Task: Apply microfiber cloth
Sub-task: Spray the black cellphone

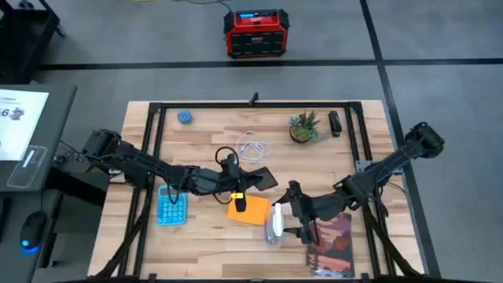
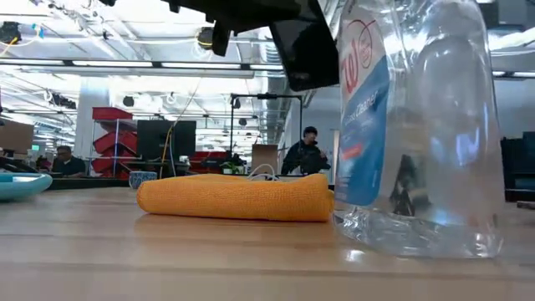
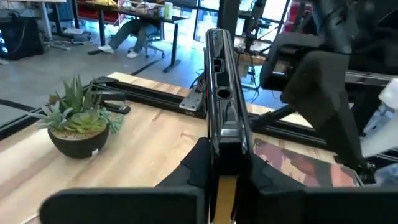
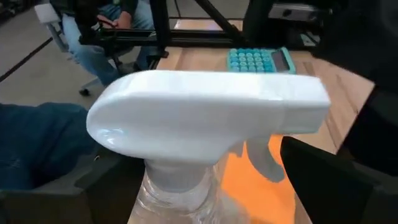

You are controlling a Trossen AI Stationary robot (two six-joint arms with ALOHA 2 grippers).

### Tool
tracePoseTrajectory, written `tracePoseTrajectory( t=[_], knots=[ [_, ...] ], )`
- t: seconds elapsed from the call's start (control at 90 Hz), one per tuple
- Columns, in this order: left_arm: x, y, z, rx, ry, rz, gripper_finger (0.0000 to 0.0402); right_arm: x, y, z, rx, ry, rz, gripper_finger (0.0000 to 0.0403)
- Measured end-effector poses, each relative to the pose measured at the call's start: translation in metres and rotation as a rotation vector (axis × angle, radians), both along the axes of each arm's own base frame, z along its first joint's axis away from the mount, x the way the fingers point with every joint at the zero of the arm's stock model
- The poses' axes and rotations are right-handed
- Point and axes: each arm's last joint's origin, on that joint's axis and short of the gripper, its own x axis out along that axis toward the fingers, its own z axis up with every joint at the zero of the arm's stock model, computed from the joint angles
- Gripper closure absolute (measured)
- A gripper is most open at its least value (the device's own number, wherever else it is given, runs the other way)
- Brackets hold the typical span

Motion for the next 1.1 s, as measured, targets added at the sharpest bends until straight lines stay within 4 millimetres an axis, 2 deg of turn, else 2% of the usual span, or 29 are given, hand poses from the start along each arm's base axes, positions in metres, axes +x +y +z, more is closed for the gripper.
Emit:
tracePoseTrajectory(
  t=[0.322,0.5,0.811,1.1],
  knots=[
    [-0.002,-0.005,-0.002,0.006,0.018,-0.016,0.0392,-0.024,-0.001,0.006,0.013,0.058,-0.12,0.0049],
    [-0.002,-0.005,-0.003,0.007,0.025,-0.015,0.0392,-0.035,0.0,0.014,0.012,0.03,-0.151,0.0049],
    [-0.002,-0.005,-0.003,0.004,0.025,-0.015,0.0392,-0.024,0.003,0.017,0.045,-0.035,-0.077,0.0049],
    [-0.003,-0.007,-0.002,0.016,0.017,0.055,0.0392,-0.016,0.001,0.006,0.025,0.005,-0.112,0.0049]
  ],
)
